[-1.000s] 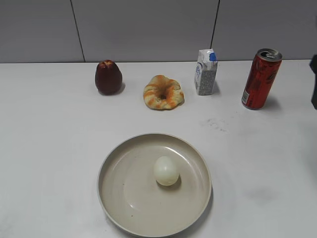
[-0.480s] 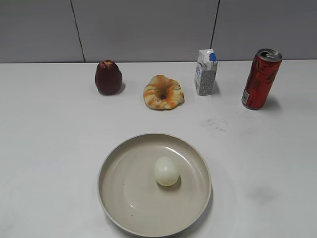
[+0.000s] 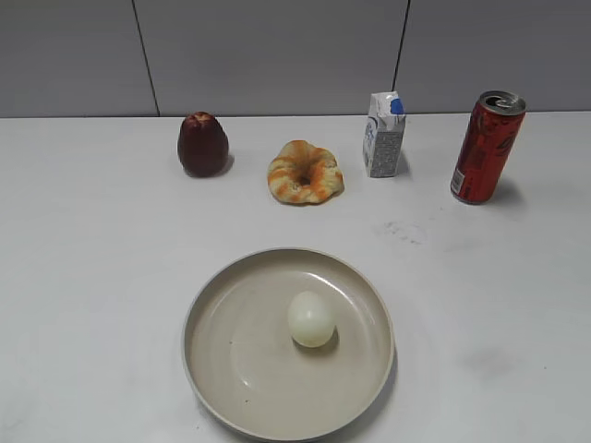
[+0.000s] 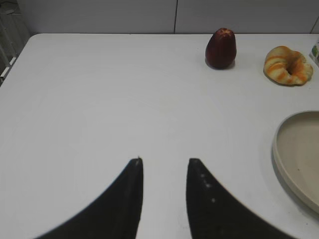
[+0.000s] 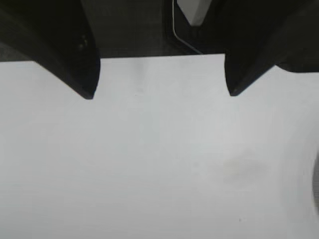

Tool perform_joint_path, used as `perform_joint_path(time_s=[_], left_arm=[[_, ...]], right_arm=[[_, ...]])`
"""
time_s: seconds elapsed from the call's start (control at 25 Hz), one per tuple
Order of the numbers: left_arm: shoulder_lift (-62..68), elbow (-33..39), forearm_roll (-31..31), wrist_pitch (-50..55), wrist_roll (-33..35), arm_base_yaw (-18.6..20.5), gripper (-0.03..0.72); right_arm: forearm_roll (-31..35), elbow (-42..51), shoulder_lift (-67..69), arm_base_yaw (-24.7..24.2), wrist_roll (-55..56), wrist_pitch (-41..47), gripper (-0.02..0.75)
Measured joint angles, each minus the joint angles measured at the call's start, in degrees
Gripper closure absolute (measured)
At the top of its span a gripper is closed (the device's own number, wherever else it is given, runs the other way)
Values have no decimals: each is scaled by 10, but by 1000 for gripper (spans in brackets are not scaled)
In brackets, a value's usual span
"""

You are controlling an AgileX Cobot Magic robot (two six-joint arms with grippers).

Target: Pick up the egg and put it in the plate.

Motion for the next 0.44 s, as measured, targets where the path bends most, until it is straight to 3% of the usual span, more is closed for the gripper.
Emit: perform_joint_path(time_s=[0.44], left_arm=[[0,0,0,0,0,0,452]], right_arm=[[0,2,-250,0,0,0,150]])
